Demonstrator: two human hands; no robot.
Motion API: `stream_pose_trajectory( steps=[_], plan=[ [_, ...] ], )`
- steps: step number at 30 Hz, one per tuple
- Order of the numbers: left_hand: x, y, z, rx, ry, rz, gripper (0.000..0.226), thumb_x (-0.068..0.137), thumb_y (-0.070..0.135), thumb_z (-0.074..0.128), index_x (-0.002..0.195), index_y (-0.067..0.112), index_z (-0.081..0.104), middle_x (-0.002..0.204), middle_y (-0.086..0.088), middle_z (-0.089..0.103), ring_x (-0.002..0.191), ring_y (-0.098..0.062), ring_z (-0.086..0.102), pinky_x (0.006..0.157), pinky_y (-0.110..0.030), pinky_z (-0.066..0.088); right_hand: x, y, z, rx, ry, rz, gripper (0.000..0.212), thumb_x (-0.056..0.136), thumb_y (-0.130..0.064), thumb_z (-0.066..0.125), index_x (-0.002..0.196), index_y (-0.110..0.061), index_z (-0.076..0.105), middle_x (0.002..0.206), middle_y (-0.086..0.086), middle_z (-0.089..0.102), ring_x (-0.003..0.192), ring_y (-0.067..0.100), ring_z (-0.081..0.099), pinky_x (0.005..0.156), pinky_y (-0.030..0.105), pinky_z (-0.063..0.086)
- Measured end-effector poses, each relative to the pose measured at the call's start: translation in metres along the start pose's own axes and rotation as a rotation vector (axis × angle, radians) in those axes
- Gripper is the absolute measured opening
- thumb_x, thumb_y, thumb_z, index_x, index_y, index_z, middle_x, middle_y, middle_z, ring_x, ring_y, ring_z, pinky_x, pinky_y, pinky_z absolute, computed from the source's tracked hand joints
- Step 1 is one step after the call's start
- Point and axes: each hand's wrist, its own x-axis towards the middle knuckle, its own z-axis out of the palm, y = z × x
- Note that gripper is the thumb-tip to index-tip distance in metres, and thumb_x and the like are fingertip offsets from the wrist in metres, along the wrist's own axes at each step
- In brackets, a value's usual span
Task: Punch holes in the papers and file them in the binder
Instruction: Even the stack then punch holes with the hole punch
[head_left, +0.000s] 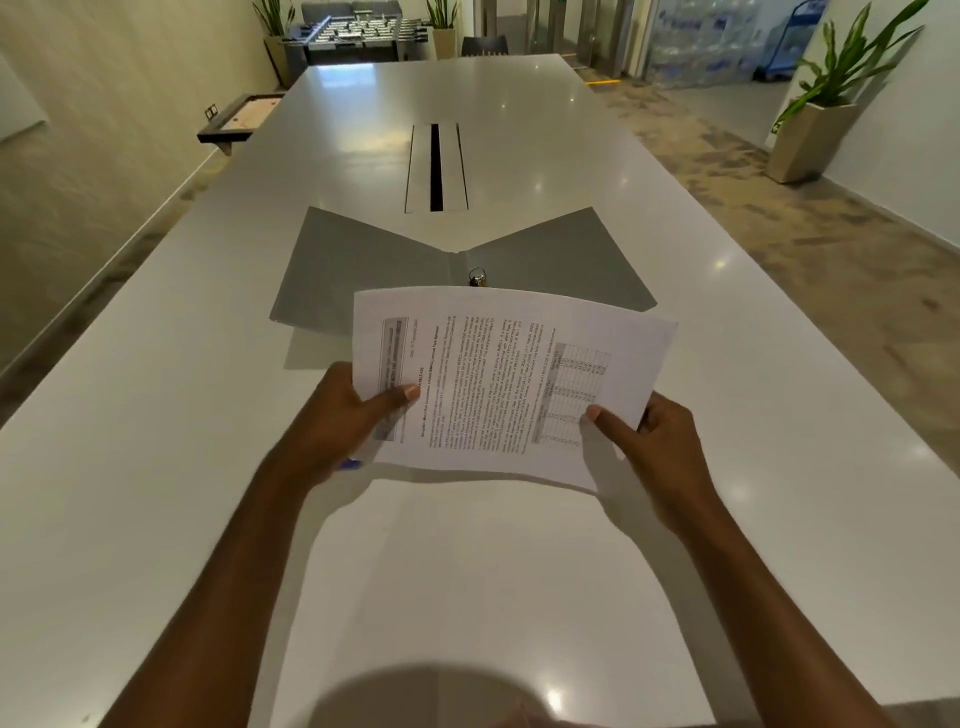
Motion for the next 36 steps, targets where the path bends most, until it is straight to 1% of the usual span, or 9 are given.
stream_pose_trajectory(
  steps=[5,8,11,15,19,27,31,33,36],
  plan=[
    [0.006,0.028,-0.022,0.076,-0.094,0.065,0.03,0.094,0.022,0.076,0.116,0.039,0.068,0.102,0.021,0.081,0.092,-0.017,0.081,0.077,-0.042,0.066,0.017,-0.023,-0.011,-0.12,0.077,-0.168,0.058,0.088,-0.017,0.083,0.14,-0.02,0.059,0.134,-0.003,0.07,0.123,0.013,0.068,0.104,0.04,0.056],
    [0.01,0.048,-0.033,0.139,-0.132,0.104,0.027,0.093,0.024,0.076,0.115,0.039,0.068,0.099,0.019,0.08,0.089,-0.014,0.08,0.068,-0.032,0.065,0.027,-0.048,-0.013,-0.388,0.136,-0.294,0.083,0.085,-0.039,0.084,0.156,-0.026,0.042,0.159,-0.006,0.048,0.142,0.009,0.047,0.115,0.027,0.039],
    [0.014,0.067,-0.043,0.184,-0.193,0.136,0.027,0.093,0.024,0.076,0.115,0.039,0.07,0.102,0.016,0.08,0.09,-0.01,0.079,0.068,-0.03,0.064,0.028,-0.084,-0.005,-0.473,0.102,-0.379,0.092,0.083,-0.044,0.084,0.159,-0.025,0.037,0.164,-0.009,0.041,0.145,0.003,0.038,0.115,0.016,0.029],
    [0.016,0.09,-0.047,0.278,-0.29,0.184,0.031,0.094,0.022,0.076,0.118,0.04,0.07,0.101,0.015,0.078,0.091,-0.012,0.078,0.063,-0.025,0.063,0.03,-0.118,0.009,-0.553,-0.227,-0.356,0.084,0.08,-0.039,0.087,0.153,-0.024,0.048,0.149,-0.008,0.059,0.132,0.004,0.056,0.113,0.026,0.045],
    [0.018,0.111,-0.048,0.365,-0.387,0.214,0.031,0.095,0.018,0.074,0.115,0.04,0.069,0.103,0.019,0.073,0.091,-0.012,0.076,0.059,-0.02,0.062,0.034,-0.124,0.02,-0.653,-0.452,-0.339,0.047,0.088,-0.033,0.081,0.133,-0.021,0.07,0.128,-0.007,0.074,0.103,0.009,0.074,0.088,0.031,0.064],
    [0.026,0.135,-0.05,0.491,-0.464,0.238,0.034,0.095,0.017,0.075,0.125,0.03,0.071,0.106,0.018,0.072,0.091,-0.004,0.075,0.062,-0.012,0.059,0.03,-0.111,0.023,-0.461,-0.424,-0.195,0.028,0.093,-0.029,0.076,0.116,-0.014,0.079,0.124,-0.005,0.076,0.085,0.014,0.079,0.078,0.033,0.066],
    [0.03,0.138,-0.052,0.498,-0.45,0.272,0.023,0.09,0.019,0.08,0.108,0.033,0.077,0.097,0.02,0.08,0.093,-0.004,0.077,0.065,-0.014,0.06,0.028,-0.104,0.021,-0.364,-0.395,-0.158,0.026,0.092,-0.028,0.077,0.115,-0.016,0.08,0.121,-0.011,0.077,0.09,0.011,0.078,0.084,0.032,0.065],
    [0.033,0.135,-0.056,0.468,-0.386,0.289,0.022,0.088,0.021,0.082,0.103,0.036,0.077,0.095,0.025,0.079,0.092,-0.002,0.077,0.067,-0.014,0.06,0.026,-0.099,0.018,-0.306,-0.375,-0.124,0.023,0.092,-0.029,0.077,0.113,-0.021,0.08,0.117,-0.016,0.077,0.091,0.007,0.077,0.082,0.027,0.064],
    [0.04,0.118,-0.058,0.345,-0.135,0.332,0.035,0.091,0.038,0.077,0.126,0.033,0.072,0.11,0.022,0.076,0.098,-0.002,0.074,0.075,-0.018,0.061,0.025,-0.091,0.013,-0.193,-0.336,-0.063,0.016,0.092,-0.029,0.075,0.106,-0.025,0.079,0.107,-0.017,0.079,0.088,0.007,0.078,0.073,0.021,0.061]
  ],
)
